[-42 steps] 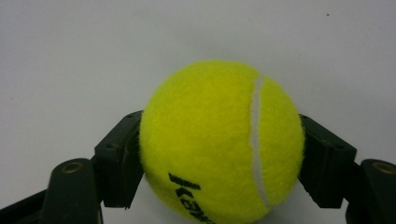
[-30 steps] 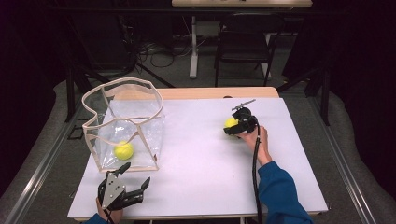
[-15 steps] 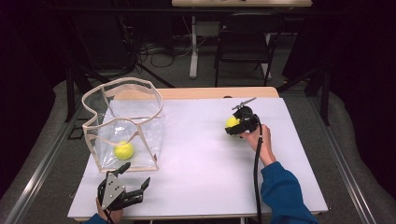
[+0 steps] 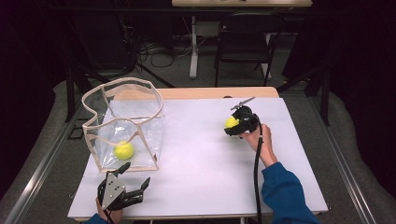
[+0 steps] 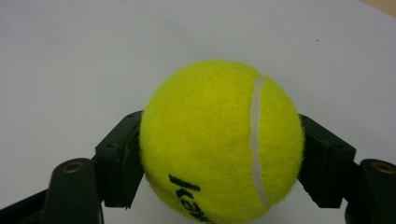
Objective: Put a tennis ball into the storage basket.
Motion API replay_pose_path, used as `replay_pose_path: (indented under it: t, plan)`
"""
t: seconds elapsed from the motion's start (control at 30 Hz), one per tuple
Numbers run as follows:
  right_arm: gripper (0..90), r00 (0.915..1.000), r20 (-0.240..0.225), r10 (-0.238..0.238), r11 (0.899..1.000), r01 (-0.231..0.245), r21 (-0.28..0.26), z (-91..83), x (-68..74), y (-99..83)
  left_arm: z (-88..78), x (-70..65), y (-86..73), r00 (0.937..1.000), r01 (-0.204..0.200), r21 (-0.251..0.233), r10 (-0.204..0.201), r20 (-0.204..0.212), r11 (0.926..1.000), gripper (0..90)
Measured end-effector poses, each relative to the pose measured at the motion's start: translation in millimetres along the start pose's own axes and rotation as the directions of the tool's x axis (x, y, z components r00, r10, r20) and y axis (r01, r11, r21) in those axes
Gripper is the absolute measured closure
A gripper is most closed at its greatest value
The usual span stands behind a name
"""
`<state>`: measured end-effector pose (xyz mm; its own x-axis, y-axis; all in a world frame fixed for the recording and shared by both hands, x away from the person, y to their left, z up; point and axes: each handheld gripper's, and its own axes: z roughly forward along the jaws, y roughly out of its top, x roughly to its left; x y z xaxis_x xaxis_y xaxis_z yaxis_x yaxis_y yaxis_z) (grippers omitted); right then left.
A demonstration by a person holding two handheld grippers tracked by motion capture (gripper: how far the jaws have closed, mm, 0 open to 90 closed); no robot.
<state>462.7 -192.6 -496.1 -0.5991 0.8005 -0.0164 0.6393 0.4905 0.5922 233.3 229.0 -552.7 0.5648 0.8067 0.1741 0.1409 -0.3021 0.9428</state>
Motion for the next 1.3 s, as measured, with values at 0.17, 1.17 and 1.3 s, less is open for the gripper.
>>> replay_pose_path:
  t: [0.17, 1.17, 1.3]
  plan:
    - [26.0, 0.9999, -0.005, -0.013, 1.000, 0.013, 0.011, -1.6, 2.1, 3.0, -0.2, 0.1, 0.1, 1.0000, -0.003, 0.001, 0.003, 0.000, 1.0000, 15.9]
    - [26.0, 0.9933, -0.043, -0.107, 0.994, 0.108, 0.006, -15.3, 32.4, 24.5, -0.2, 0.0, -0.2, 1.0000, -0.001, -0.002, 0.001, -0.001, 1.0000, 15.8]
    - [26.1, 0.9920, -0.045, -0.118, 0.993, 0.119, 0.012, -16.1, 35.2, 26.9, 0.1, -0.4, -0.3, 1.0000, -0.001, -0.001, 0.001, -0.001, 1.0000, 15.9]
